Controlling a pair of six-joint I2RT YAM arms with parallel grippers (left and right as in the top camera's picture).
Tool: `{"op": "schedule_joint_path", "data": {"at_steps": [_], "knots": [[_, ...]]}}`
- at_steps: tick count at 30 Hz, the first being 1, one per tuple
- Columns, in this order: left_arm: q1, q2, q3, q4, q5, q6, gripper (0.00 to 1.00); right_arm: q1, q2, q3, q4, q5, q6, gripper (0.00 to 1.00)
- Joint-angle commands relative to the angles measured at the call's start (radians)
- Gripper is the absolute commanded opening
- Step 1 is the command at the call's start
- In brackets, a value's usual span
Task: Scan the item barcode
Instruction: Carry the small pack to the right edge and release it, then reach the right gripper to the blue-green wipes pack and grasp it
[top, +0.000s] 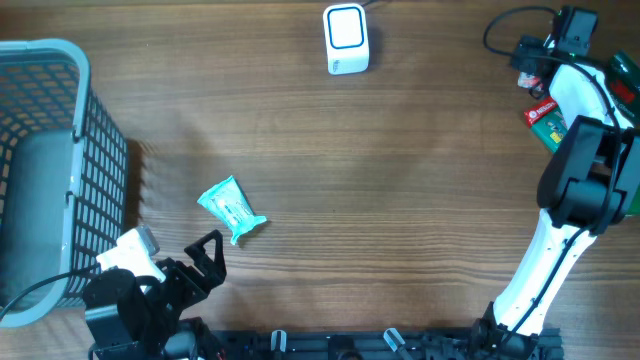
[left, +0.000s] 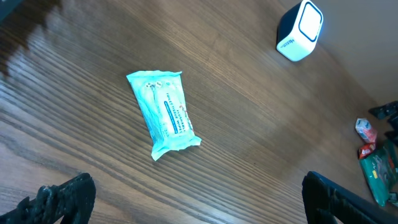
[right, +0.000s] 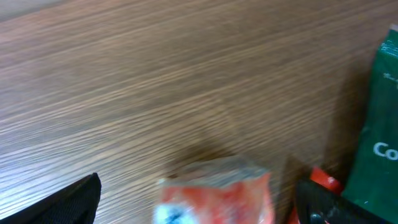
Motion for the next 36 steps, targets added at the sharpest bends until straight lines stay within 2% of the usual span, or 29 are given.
{"op": "schedule_joint_path", "data": {"at_steps": [1,3,5,7,10,13,14,16,20,24,26,29,34,36], "knots": [[0.002,-0.002,-0.002,0.002,0.009,0.019,1.0,0.038,-0.177,0.039,-0.051,-0.161,0.001,1.0],[0.002,-0.002,-0.002,0.002,0.008,0.019,1.0,0.056,-0.254,0.038,-0.141,-0.372,0.003,1.0],[0.002,-0.002,-0.002,0.002,0.008,0.019,1.0,0.082,-0.325,0.038,-0.267,-0.741,0.011,1.0],[0.002,-0.002,-0.002,0.002,0.008,0.019,1.0,0.111,-0.355,0.038,-0.372,-1.001,0.009,1.0],[0.002,-0.002,-0.002,0.002,0.008,0.019,1.0,0.206,-0.354,0.019,-0.55,-1.245,-0.006,1.0],[0.002,-0.002,-0.002,0.002,0.008,0.019,1.0,0.353,-0.353,-0.068,-0.584,-1.176,-0.049,1.0],[0.002,-0.002,-0.002,0.002,0.008,0.019,1.0,0.434,-0.353,-0.114,-0.583,-1.098,-0.084,1.0],[0.002,-0.002,-0.002,0.002,0.009,0.019,1.0,0.546,-0.352,-0.187,-0.543,-0.996,-0.064,1.0],[0.002,-0.002,-0.002,0.002,0.008,0.019,1.0,0.795,-0.351,-0.356,-0.351,-0.956,0.014,1.0],[0.002,-0.002,-0.002,0.002,0.008,0.019,1.0,0.975,-0.351,-0.433,-0.19,-0.929,0.045,1.0],[0.002,-0.002,-0.002,0.002,0.008,0.019,1.0,1.05,-0.351,-0.451,-0.12,-0.768,0.143,1.0],[0.002,-0.002,-0.002,0.002,0.008,0.019,1.0,1.118,-0.335,-0.453,-0.063,-0.602,0.2,1.0],[0.002,-0.002,-0.002,0.002,0.009,0.019,1.0,1.149,-0.256,-0.453,0.05,-0.573,0.214,1.0],[0.002,-0.002,-0.002,0.002,0.008,0.019,1.0,1.147,-0.215,-0.453,0.091,-0.579,0.225,0.95]]}}
